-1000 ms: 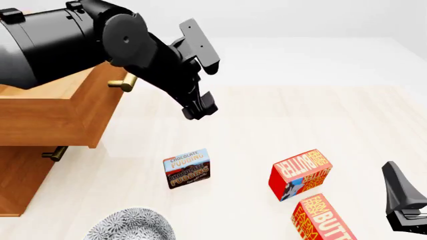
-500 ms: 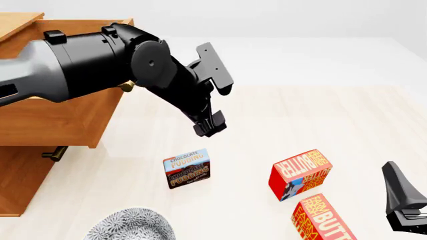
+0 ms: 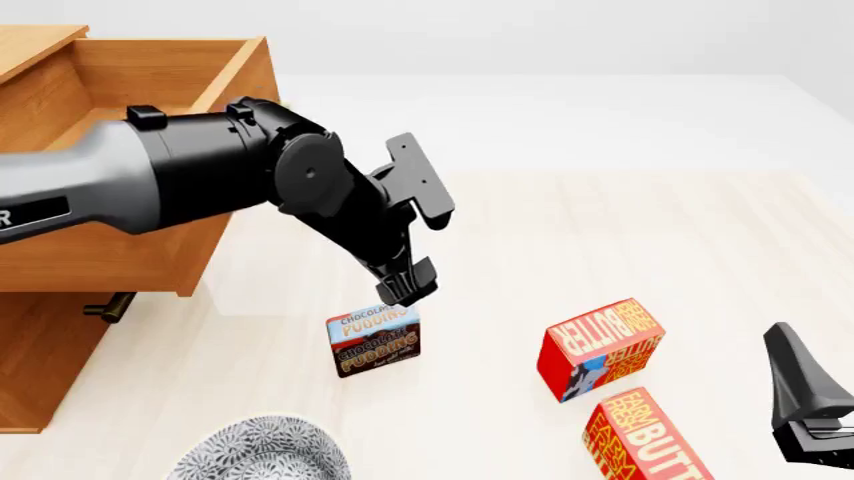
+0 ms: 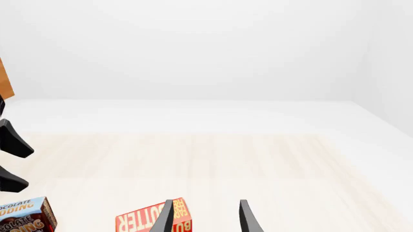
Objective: Put the chocolate pudding in the top drawer of the cabinet and close it.
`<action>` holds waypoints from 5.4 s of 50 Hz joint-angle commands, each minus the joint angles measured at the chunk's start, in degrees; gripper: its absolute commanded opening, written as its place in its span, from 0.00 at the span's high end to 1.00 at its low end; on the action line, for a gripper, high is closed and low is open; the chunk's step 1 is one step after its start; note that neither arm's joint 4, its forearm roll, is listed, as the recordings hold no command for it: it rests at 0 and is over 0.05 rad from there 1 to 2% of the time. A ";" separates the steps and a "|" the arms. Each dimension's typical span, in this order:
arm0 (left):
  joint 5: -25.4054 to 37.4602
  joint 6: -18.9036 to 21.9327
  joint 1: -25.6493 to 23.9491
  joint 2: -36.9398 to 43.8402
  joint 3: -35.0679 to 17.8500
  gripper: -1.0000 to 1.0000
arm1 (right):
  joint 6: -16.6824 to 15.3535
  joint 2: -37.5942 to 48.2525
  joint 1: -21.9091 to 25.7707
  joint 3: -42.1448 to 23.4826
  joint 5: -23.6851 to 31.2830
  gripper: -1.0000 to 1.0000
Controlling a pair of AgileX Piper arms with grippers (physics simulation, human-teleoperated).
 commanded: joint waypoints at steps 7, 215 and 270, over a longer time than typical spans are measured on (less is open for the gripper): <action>-1.27 -0.06 0.86 0.75 3.26 0.00 | 0.01 -0.01 0.00 0.00 0.01 0.00; 9.07 0.55 -7.50 -12.53 -5.52 1.00 | -0.03 0.00 -0.01 0.01 -0.02 0.00; 21.20 4.40 4.23 -16.64 -25.35 1.00 | -0.02 0.01 -0.01 -0.02 0.00 0.00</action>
